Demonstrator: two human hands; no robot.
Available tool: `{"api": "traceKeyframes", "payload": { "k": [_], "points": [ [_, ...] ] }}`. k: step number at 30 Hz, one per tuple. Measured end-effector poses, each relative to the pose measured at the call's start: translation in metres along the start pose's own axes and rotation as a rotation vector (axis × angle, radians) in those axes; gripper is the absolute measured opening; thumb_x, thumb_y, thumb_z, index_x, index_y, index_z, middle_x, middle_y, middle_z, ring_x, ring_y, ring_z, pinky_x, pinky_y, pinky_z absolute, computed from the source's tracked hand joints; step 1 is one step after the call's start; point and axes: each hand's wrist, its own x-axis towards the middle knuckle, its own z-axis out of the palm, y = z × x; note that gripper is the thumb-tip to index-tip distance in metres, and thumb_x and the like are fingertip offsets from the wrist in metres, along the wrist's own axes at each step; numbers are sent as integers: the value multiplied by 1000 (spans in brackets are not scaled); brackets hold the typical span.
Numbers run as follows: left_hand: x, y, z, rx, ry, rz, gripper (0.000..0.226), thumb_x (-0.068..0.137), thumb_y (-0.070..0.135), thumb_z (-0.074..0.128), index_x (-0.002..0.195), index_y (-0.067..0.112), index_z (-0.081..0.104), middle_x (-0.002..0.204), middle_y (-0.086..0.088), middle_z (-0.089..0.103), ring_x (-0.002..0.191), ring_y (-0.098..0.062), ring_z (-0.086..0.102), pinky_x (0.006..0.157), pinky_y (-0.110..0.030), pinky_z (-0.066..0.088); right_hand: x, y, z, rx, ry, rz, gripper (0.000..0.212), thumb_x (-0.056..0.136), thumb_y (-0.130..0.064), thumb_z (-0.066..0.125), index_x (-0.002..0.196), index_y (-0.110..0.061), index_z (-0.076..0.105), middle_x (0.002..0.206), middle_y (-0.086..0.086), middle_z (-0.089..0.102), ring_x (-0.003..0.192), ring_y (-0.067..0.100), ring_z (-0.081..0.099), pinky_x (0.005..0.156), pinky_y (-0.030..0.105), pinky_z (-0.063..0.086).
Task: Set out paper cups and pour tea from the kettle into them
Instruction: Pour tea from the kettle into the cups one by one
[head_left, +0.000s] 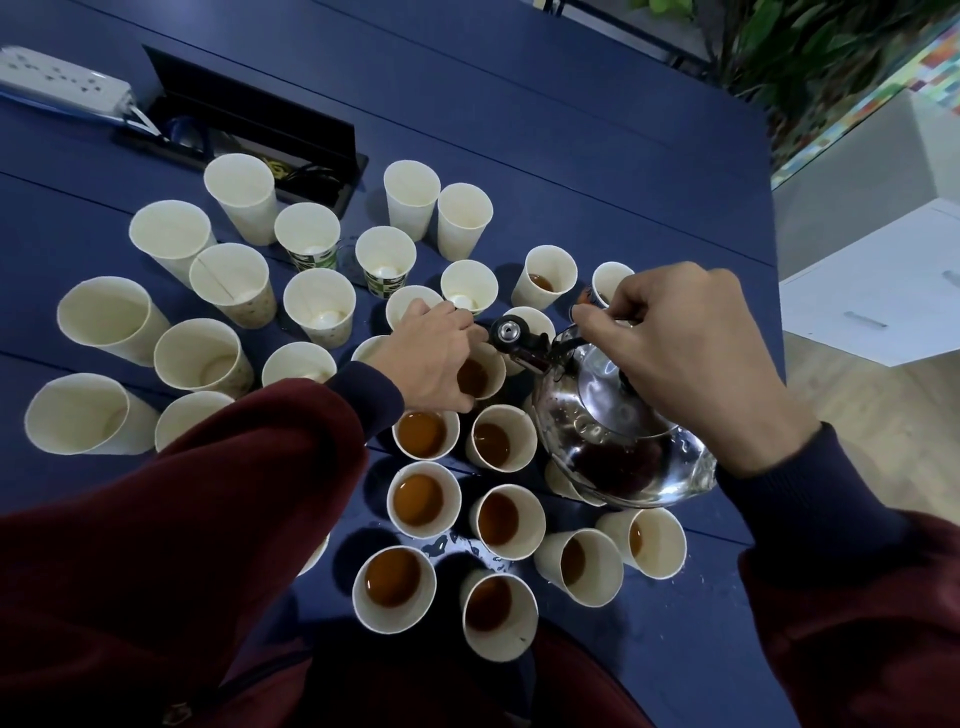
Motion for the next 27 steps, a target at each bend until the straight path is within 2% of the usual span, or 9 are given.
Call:
{"api": "traceKeyframes", "payload": {
  "k": [5,9,11,13,15,18,20,23,27],
  "points": [
    [-1,-4,0,20,-27,-24,66,75,64,67,118,15,59,117,-4,54,109,-24,46,87,-41,34,2,1,0,23,10,2,35,89,-38,66,63,-14,66,56,-7,52,68,24,54,59,31,37],
    [-5,-6,5,-16,-6,-36,80,74,67,68,136,18,52,128,-4,51,115,-24,47,90,-42,37,3,4,-5,91,46,21,37,85,-40,68,60,-14,64,51,3,55,61,23,53,54,34,42],
    [-8,-10,5,-81,19,-54,80,75,60,68,141,18,49,131,-4,51,119,-25,48,93,-44,40,6,10,-9,112,69,22,40,86,-38,68,59,-10,62,53,12,55,58,24,52,57,33,43],
    [-10,-13,3,-123,63,-68,69,77,51,61,136,16,52,127,-6,54,116,-27,51,93,-46,43,10,18,-13,135,97,20,41,87,-34,67,60,-5,59,53,14,52,54,23,46,54,25,37],
    [-10,-17,1,-167,145,-109,60,77,41,53,129,13,56,123,-9,56,113,-30,53,91,-48,45,14,25,-19,205,124,37,42,89,-30,64,60,-2,56,52,13,45,51,15,36,50,23,30],
    [0,-24,1,-223,259,-208,53,80,28,60,128,6,56,121,-14,56,111,-35,54,92,-50,46,22,28,-26,309,167,42,40,89,-27,61,62,2,52,57,18,37,53,11,31,50,26,27],
    [12,-28,0,-241,268,-263,51,80,25,65,125,4,54,119,-17,55,109,-37,53,93,-51,46,29,25,-28,307,179,22,39,89,-27,60,62,1,53,61,25,44,54,11,33,51,27,28],
    [28,-31,-1,-283,212,-290,45,83,24,68,118,2,51,116,-21,54,108,-39,53,92,-45,44,42,22,-25,306,162,-15,39,90,-31,61,60,-6,56,53,10,52,49,8,38,52,26,32],
    [42,-31,-4,-238,123,-325,60,81,40,75,120,3,49,119,-19,55,111,-35,55,90,-41,43,63,18,-18,258,143,-38,40,92,-32,62,56,-16,55,46,-15,51,45,4,45,48,12,29]
  ]
}}
